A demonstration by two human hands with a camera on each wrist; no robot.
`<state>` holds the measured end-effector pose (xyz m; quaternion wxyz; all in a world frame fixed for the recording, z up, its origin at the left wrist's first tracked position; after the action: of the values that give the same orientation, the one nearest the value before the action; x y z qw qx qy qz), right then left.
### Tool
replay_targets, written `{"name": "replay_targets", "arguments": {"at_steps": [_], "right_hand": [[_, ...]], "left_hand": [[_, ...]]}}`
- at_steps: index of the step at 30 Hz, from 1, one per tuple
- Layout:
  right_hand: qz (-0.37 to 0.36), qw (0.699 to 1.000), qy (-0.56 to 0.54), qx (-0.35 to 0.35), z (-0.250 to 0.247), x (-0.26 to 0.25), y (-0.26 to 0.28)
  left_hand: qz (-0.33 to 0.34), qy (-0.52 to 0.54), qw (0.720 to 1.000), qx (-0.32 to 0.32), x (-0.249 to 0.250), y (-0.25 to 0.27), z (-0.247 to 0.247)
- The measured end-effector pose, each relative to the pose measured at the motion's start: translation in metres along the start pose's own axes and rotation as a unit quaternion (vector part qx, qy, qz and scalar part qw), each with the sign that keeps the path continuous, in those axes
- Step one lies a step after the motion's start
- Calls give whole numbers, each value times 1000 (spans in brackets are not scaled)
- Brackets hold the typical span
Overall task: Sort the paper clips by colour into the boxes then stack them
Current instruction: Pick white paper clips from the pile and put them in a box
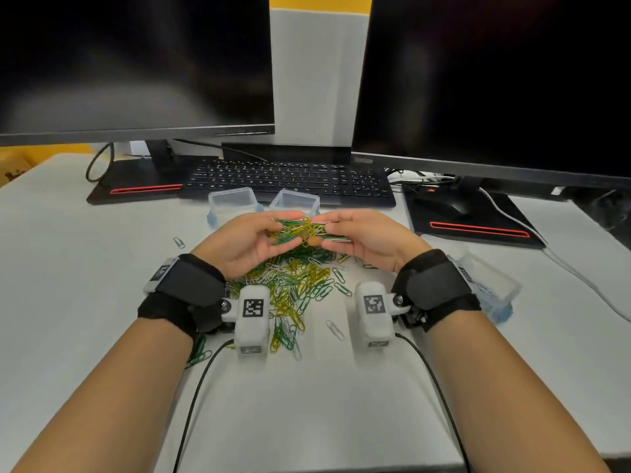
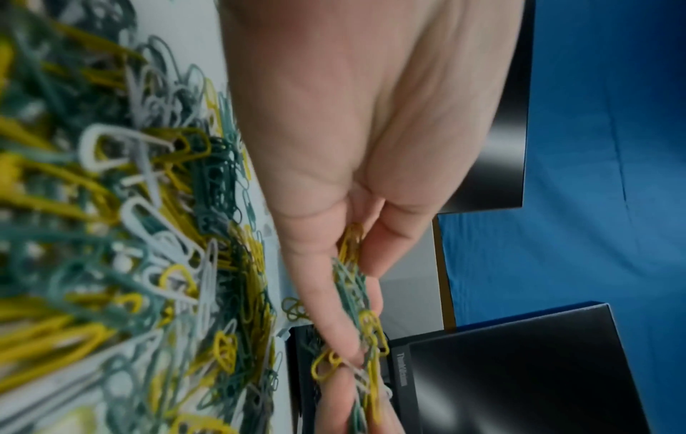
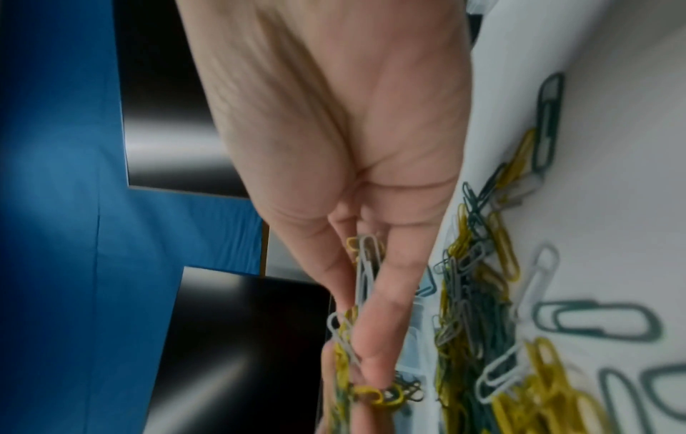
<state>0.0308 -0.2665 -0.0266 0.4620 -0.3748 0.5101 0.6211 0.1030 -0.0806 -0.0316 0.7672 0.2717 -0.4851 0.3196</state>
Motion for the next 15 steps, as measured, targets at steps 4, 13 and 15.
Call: {"name": "replay_targets", "arguments": {"at_steps": [4,13,15], "right_hand": [[-8,997,-72,-36,-1,1,4],[-32,999,-28,-6,5,10,-2],[-39,999,-29,3,8,11,-2]], "left_hand": [[20,-10,1000,21,-5,0,-4],[23,-65,998,12,-15,3,4],[33,-58,997,29,-16,4,5]]}}
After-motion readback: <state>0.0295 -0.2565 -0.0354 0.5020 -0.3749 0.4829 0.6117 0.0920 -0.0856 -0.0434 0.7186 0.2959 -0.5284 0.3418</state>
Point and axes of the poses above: each hand's wrist, its own y-axis away from the middle knuckle, its own z-axis out of the palm, x = y × z, the point moved 1 cm from there along -y, towards the middle knuckle, and after that the axes turned 5 degrees about z, right-handed, at the moved point
